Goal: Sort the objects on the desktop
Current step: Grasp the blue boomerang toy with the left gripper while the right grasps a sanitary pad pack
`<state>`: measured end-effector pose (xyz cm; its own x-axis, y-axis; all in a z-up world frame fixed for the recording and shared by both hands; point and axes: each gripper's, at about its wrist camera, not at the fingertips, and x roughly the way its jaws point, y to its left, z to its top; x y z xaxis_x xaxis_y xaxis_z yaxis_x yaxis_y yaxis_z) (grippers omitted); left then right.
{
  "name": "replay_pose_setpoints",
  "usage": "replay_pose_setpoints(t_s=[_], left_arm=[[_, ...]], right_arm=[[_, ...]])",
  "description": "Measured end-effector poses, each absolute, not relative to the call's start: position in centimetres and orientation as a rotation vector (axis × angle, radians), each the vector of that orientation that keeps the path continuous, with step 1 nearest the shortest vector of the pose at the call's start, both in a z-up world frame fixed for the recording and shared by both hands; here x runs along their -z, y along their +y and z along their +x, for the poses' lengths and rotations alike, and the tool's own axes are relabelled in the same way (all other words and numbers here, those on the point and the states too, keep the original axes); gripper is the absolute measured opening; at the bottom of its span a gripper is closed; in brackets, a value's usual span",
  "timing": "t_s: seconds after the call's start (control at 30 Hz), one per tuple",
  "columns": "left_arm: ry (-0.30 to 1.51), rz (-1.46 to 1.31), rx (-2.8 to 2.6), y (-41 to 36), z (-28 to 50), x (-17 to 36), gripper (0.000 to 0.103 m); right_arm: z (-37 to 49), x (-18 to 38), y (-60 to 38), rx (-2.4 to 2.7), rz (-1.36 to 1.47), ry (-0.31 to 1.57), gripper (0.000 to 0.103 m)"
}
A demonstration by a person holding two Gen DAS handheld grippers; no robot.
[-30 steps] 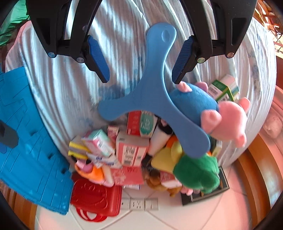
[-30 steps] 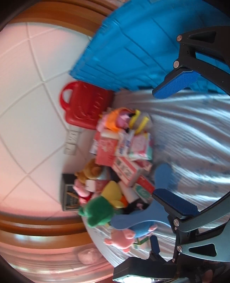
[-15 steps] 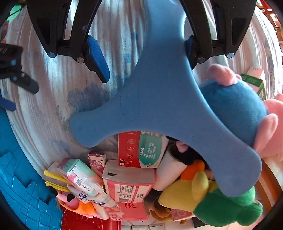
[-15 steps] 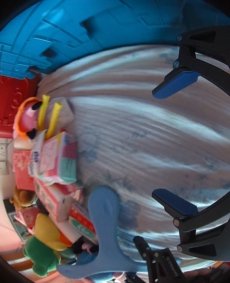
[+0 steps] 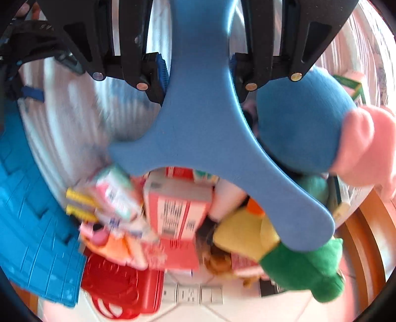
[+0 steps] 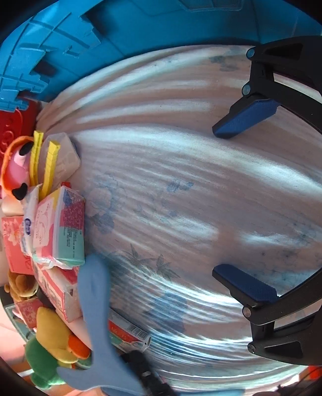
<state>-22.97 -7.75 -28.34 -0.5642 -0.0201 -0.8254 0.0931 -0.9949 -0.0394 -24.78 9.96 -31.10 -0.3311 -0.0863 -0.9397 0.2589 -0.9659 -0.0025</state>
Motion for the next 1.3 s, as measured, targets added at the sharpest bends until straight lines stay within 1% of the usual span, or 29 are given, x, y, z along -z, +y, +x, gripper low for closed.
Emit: replay_pose_setpoints(t_s=[0.03,0.1,0.23,0.3,0.37,0.47,0.7,0.8,0.87,0.93,1.03,1.1,1.2,1.3], left_arm=[[0.133,1.428,2.721,-7.7,-23.4,28.0,0.036],[0.133,1.458,2.699,-7.9,-24.6,28.0,0.036],[0.148,1.541,2.624,-8.2,-26.7,29.5,0.038],[0.108,1.538,2.619,-7.8,-27.2,29.8,0.039],[0.042,1.538,2.622,-7.2,-27.6,29.9,0.039],[0.012,1.559,2.613,-6.9,-28.0,30.2,0.039],[-0.001,1.585,2.637,-6.8,-29.7,30.2,0.039],[0.024,1.593,2.644,-6.9,-30.7,30.3,0.043],[0.030,1.592,2.652,-6.8,-31.2,30.3,0.045],[0.028,1.589,2.660,-6.7,-31.4,30.3,0.045],[0.012,1.585,2.676,-6.3,-31.2,30.4,0.043],[0.018,1.602,2.681,-6.1,-30.8,30.4,0.037],[0.018,1.596,2.698,-5.7,-29.5,29.8,0.035],[0.018,1.549,2.733,-5.5,-27.8,28.5,0.034]], right_arm=[[-25.2,30.8,10.3,2.385,1.695,0.177,0.103],[-25.9,29.3,10.9,2.418,1.642,0.073,0.103],[-28.2,26.1,10.6,2.472,1.515,0.043,0.103],[-29.9,25.2,10.1,2.471,1.486,0.032,0.103],[-31.5,25.1,9.6,2.461,1.471,0.023,0.103],[-33.0,25.5,8.9,2.435,1.461,0.010,0.103],[-37.3,27.2,7.8,2.376,1.501,-0.035,0.103],[-38.2,28.7,7.9,2.350,1.538,-0.044,0.103],[-38.6,29.5,7.7,2.331,1.545,-0.058,0.098],[-38.2,29.6,7.8,2.324,1.526,-0.081,0.085],[-37.5,28.9,7.8,2.358,1.516,-0.010,0.083],[-36.8,28.5,8.2,2.367,1.508,-0.013,0.082],[-35.1,26.9,9.2,2.408,1.482,-0.020,0.082],[-33.0,25.0,9.9,2.464,1.422,0.025,0.082]])
